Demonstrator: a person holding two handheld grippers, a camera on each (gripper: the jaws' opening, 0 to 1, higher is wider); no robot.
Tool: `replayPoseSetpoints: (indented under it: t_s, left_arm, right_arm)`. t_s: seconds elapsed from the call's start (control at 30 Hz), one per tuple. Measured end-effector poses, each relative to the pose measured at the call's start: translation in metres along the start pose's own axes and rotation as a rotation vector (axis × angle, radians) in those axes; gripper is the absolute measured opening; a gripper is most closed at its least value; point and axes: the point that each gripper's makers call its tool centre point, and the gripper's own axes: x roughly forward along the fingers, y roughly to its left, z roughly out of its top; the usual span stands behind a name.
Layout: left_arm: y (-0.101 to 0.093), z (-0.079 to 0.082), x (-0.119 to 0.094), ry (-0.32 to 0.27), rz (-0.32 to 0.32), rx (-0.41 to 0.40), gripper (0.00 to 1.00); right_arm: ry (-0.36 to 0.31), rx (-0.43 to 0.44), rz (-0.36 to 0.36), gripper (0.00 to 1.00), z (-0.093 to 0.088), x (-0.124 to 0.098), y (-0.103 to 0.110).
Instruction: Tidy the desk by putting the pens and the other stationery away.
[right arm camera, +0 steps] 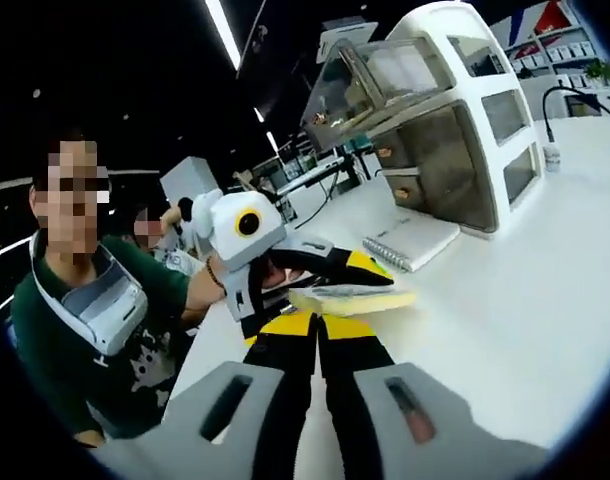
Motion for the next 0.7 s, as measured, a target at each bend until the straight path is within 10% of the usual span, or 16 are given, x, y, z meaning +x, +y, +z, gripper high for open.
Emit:
replayPoseSetpoints:
  t_s: [0.5,0.7]
  left_arm:
    - [0.02,0.019,-0.011,-0.1,0.033,-0.117,0.11]
    - [0.027,0.019,-0.018,-0.112,0.025,-0.277,0.09]
  right_arm:
    - [-0.216,-0.016,-0.017,0.05,0.028,0.003,-0.003]
    - [-0.321,-0.201,-0.244,0.24,0.048,-0.011,-0.025]
